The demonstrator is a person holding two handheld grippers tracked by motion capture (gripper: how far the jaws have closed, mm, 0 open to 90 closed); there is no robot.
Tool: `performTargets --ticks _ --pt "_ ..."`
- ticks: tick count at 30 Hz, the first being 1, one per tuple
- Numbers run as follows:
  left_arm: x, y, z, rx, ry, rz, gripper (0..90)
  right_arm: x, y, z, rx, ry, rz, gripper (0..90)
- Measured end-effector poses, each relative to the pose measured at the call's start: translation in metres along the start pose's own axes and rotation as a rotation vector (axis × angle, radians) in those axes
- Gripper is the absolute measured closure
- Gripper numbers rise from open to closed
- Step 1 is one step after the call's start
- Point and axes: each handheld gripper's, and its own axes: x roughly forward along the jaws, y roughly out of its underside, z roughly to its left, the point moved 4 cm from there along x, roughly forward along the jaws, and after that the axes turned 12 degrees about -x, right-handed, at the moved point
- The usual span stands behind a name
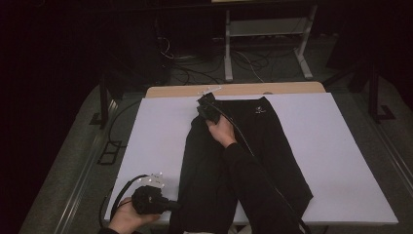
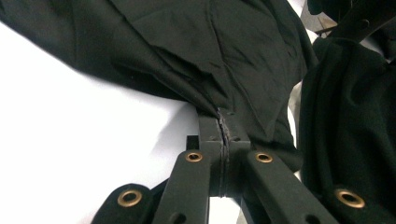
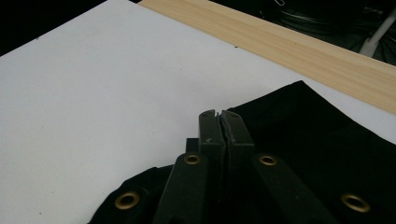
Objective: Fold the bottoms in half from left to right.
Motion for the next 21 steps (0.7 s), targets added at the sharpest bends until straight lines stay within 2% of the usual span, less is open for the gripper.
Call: performTargets --ticks 6,9,21 --pt "-0.002 -0.008 -0.006 -0.011 0.035 -0.005 88.8 -0.006 -0.001 -0.007 0.009 -0.004 -0.002 87.1" --pt "-0.002 -0.011 -0.010 -0.015 0.060 -0.015 88.8 -0.012 -0.004 -0.013 0.028 -0.009 -0.010 87.1" --pt "0.003 -0.025 -0.029 0.002 0.133 -0.025 88.8 -0.037 -0.006 -0.039 0.060 0.011 -0.028 87.1"
